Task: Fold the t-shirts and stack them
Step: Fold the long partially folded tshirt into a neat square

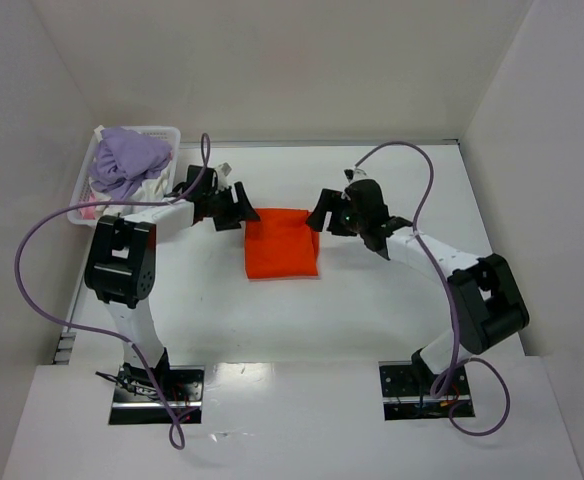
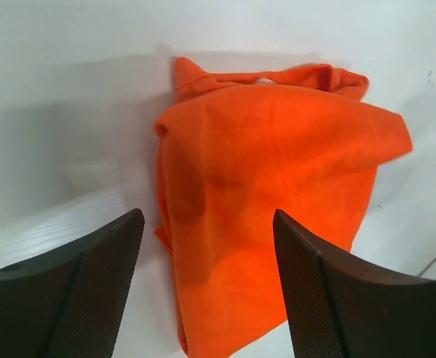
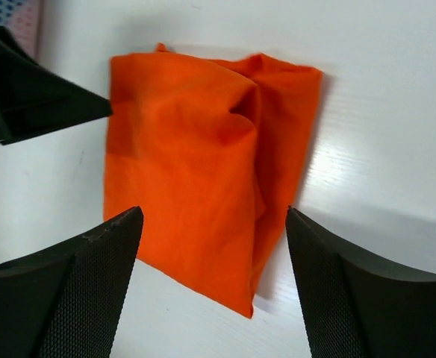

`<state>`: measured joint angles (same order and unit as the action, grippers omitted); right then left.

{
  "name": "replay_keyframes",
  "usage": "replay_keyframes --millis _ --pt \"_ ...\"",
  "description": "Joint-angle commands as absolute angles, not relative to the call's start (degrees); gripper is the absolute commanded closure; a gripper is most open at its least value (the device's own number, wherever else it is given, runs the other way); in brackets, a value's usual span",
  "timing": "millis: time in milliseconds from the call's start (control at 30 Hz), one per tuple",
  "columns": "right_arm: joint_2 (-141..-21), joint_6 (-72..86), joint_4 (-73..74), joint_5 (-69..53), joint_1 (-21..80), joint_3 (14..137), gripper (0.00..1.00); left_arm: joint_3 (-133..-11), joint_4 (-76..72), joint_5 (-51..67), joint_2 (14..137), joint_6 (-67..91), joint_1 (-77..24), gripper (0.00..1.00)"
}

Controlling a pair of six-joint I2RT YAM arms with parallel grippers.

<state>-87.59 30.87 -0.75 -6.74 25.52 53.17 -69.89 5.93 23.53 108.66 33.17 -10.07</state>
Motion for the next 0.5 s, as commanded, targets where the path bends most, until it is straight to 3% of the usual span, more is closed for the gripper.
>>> replay_keyframes --millis 0,267,400,467 --pt "-88.24 26.47 -7.62 -12.11 25.66 55.81 0.16 -72.07 5.01 27.42 106.35 30.23 -10.37 0.22" --pt "-96.66 26.46 -10.55 -13.89 25.66 58.35 0.17 -72.6 4.48 31.81 106.87 28.92 -9.84 0.22" --pt "-99.49 26.46 -10.55 -13.89 25.66 59.85 0.19 -72.6 3.96 33.4 108.01 27.78 -9.84 0.24" --pt "-100.11 26.98 -11.95 -13.89 25.66 60.47 0.19 -73.12 4.56 33.92 108.02 27.16 -9.84 0.31"
